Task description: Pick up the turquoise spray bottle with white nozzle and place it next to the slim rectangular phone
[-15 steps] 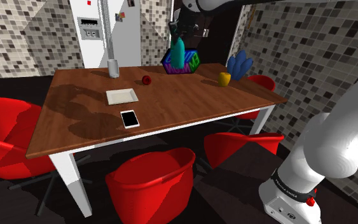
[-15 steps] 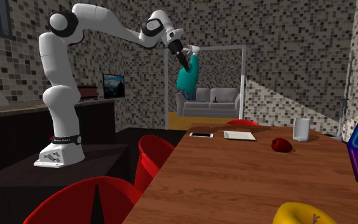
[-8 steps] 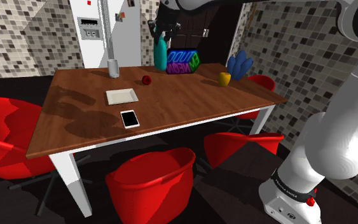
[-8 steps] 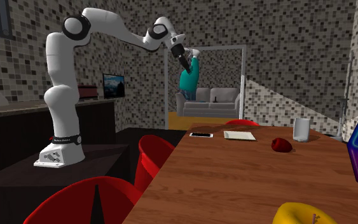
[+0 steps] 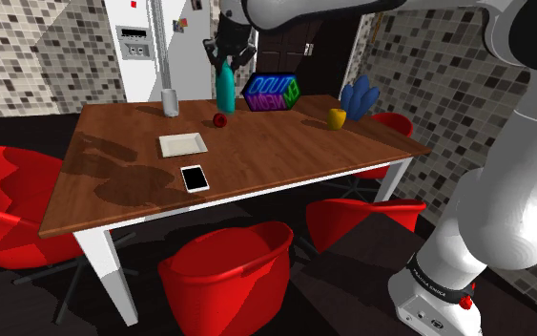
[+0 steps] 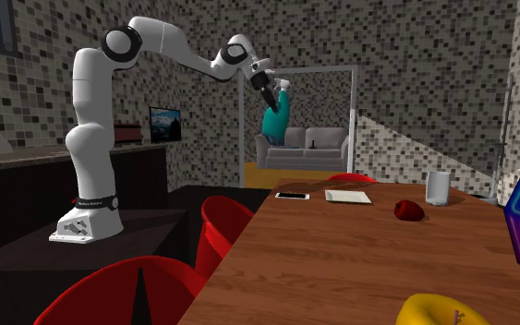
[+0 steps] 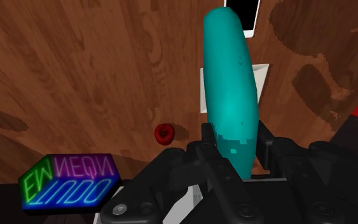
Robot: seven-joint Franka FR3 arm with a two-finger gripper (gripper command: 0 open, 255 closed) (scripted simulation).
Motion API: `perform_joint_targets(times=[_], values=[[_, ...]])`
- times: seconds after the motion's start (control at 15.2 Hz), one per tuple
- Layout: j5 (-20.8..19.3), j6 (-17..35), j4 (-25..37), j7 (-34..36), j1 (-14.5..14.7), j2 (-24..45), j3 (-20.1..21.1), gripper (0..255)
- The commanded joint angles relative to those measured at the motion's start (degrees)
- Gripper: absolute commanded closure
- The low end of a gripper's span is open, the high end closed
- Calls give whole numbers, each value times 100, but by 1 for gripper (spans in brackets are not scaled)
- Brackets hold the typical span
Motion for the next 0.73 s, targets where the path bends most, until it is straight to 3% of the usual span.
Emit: perform_joint_targets(times=[0.0, 0.66], values=[[-35, 139, -138, 63, 1, 7, -2, 255], [-230, 836, -814, 355, -17, 64, -35, 255]])
